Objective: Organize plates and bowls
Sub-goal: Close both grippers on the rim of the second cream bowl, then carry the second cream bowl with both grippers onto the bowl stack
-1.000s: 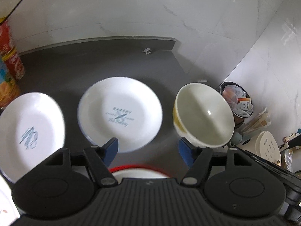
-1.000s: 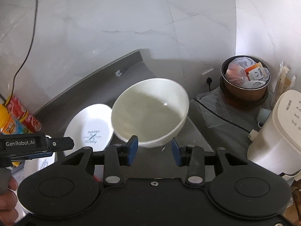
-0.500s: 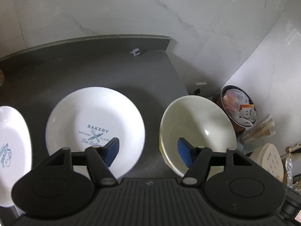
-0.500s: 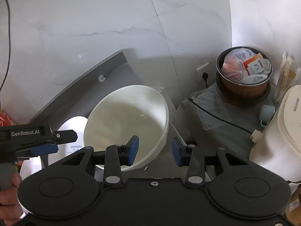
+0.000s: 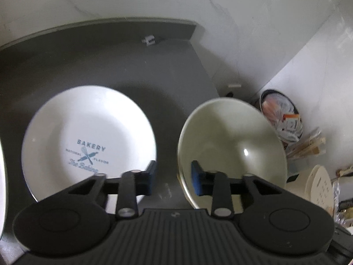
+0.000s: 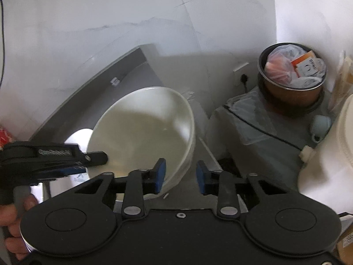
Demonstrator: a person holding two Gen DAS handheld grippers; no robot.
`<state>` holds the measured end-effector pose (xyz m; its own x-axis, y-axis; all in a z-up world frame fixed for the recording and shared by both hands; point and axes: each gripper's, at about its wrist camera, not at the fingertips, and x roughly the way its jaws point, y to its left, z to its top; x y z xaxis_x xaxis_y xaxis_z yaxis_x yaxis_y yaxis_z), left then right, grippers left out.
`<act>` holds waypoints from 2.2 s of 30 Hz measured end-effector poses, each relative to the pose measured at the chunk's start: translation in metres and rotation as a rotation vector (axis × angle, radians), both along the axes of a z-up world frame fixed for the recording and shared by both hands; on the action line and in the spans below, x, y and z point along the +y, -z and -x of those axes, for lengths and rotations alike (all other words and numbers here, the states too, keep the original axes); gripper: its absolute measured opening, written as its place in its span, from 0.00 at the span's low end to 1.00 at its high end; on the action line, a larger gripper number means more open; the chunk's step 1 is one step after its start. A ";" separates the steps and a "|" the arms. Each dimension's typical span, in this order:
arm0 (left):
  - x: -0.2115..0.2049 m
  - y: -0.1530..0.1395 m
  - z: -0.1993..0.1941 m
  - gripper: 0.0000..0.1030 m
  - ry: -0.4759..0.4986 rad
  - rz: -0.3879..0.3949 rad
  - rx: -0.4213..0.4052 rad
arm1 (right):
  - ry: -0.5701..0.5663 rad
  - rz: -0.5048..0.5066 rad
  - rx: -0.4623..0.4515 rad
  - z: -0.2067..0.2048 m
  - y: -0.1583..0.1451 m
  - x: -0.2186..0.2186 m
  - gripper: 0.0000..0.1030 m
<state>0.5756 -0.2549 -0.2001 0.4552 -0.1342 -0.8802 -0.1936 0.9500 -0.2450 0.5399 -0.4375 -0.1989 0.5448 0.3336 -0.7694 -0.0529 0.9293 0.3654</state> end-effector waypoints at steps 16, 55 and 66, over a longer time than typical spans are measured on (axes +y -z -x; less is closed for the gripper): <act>0.005 -0.037 0.034 0.10 0.057 0.008 -0.084 | -0.001 0.021 -0.089 0.035 -0.037 0.008 0.20; 0.088 -0.106 0.182 0.10 0.078 0.009 -0.177 | -0.014 0.044 -0.172 0.167 -0.103 0.098 0.20; 0.094 -0.088 0.202 0.10 0.095 0.003 -0.140 | -0.017 0.063 -0.139 0.186 -0.090 0.109 0.20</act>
